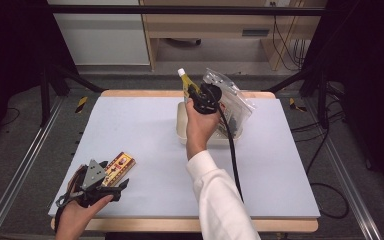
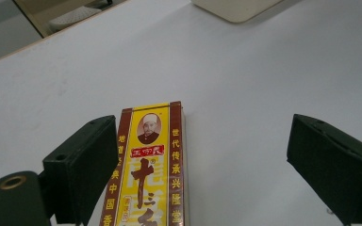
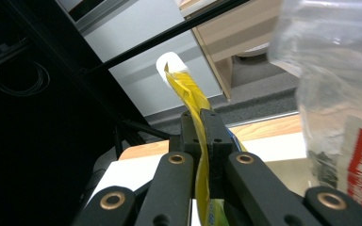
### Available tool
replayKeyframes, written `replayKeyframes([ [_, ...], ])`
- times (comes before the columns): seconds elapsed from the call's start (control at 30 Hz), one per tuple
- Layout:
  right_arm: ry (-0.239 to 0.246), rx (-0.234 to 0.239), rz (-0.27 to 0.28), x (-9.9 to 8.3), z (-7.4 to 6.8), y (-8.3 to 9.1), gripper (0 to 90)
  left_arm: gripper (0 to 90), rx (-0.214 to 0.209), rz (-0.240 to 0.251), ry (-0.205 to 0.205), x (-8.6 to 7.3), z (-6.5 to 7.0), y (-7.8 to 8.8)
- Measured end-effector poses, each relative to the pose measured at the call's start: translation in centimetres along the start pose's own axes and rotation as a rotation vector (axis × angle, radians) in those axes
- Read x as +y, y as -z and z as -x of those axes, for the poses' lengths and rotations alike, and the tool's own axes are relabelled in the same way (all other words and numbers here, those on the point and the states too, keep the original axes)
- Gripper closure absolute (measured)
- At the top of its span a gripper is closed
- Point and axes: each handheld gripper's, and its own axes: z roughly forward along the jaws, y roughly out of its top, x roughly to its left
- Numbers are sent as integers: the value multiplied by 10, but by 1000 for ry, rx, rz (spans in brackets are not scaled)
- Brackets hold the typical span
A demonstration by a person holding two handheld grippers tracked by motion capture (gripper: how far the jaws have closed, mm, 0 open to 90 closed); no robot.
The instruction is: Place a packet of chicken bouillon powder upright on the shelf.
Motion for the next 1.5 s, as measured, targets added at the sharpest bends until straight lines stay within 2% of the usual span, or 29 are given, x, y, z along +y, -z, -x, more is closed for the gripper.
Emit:
replayKeyframes([
  [0.17, 0, 10, 9, -6, 12, 0, 900, 93, -3, 1, -7, 1, 0, 0],
  [0.27, -5, 34, 15, -11, 21, -1, 900, 93, -4, -3, -13, 1, 2, -1],
  [0.4, 24, 39, 22, -16, 26, 2, 900, 93, -3, -8, -17, 1, 3, -2],
  [0.6, 56, 39, 15, -21, 31, 6, 900, 93, -1, -7, -14, 1, 3, -1],
  [0.87, 54, 44, 1, -27, 39, 9, 900, 93, -3, -9, -17, 1, 4, -2],
  [1.07, 79, 45, -8, -28, 42, 10, 894, 93, -2, -10, -17, 1, 4, -2],
  [1.13, 81, 50, -10, -28, 42, 11, 864, 92, -1, -10, -17, 1, 4, -2],
  [1.23, 102, 64, -24, -29, 39, 11, 763, 91, 2, -8, -14, 0, 3, -2],
  [1.33, 186, 57, -31, -32, 34, 18, 645, 90, 6, -6, -11, 0, 2, -1],
  [1.5, 272, 31, -21, -36, 35, 36, 504, 87, 19, -8, -11, 0, 0, -1],
])
